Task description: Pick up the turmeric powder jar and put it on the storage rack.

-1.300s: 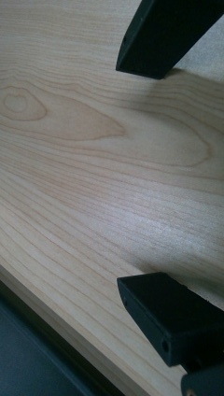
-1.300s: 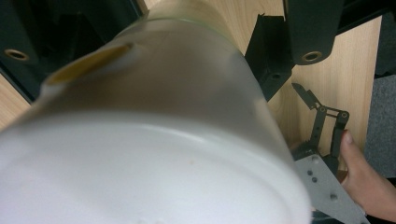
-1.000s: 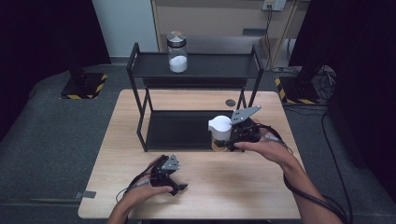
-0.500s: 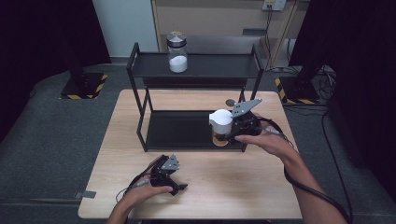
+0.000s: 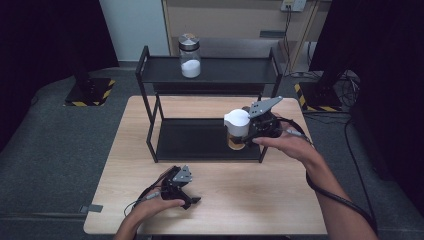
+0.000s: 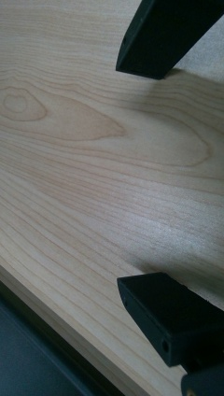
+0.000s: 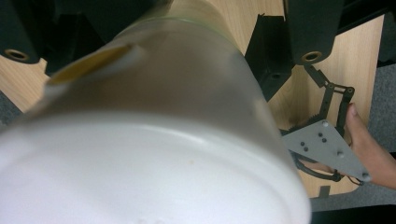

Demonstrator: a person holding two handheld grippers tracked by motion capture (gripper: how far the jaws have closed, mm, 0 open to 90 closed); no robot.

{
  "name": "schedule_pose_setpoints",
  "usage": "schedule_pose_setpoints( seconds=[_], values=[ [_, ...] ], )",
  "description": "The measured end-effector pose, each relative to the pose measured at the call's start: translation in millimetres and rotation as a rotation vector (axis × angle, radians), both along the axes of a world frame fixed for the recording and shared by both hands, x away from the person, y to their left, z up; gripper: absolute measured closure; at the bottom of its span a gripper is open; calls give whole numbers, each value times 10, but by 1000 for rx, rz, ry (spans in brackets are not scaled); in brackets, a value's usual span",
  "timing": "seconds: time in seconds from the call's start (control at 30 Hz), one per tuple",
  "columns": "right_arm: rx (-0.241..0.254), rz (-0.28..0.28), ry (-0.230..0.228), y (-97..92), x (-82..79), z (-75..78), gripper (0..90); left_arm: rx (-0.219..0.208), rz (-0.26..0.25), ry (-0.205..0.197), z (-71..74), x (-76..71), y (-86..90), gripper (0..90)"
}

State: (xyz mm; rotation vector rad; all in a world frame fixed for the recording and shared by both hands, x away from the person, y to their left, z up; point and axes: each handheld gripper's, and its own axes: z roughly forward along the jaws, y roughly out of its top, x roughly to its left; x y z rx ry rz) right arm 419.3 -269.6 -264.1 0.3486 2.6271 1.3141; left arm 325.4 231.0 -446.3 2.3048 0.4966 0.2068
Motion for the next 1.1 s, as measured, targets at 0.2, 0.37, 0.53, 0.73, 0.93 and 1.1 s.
schedule_pose_setpoints(
  seconds=[0.2,0.37,0.53,0.73,0.93,1.1],
  values=[
    [-3,6,-1,0,20,109,313,0,-1,0,-1,1,1,0],
    [-12,12,-1,-1,34,208,313,-8,4,1,-11,-6,3,0],
    [-4,11,1,-31,44,289,313,-3,1,0,-4,-2,1,0],
    [-1,28,7,-54,85,386,313,-4,2,-1,-6,-4,2,0],
    [-11,44,6,-42,138,511,313,-4,2,0,-6,-4,1,0],
    [-13,52,7,-28,190,623,313,-4,1,0,-5,-2,2,0]
  ],
)
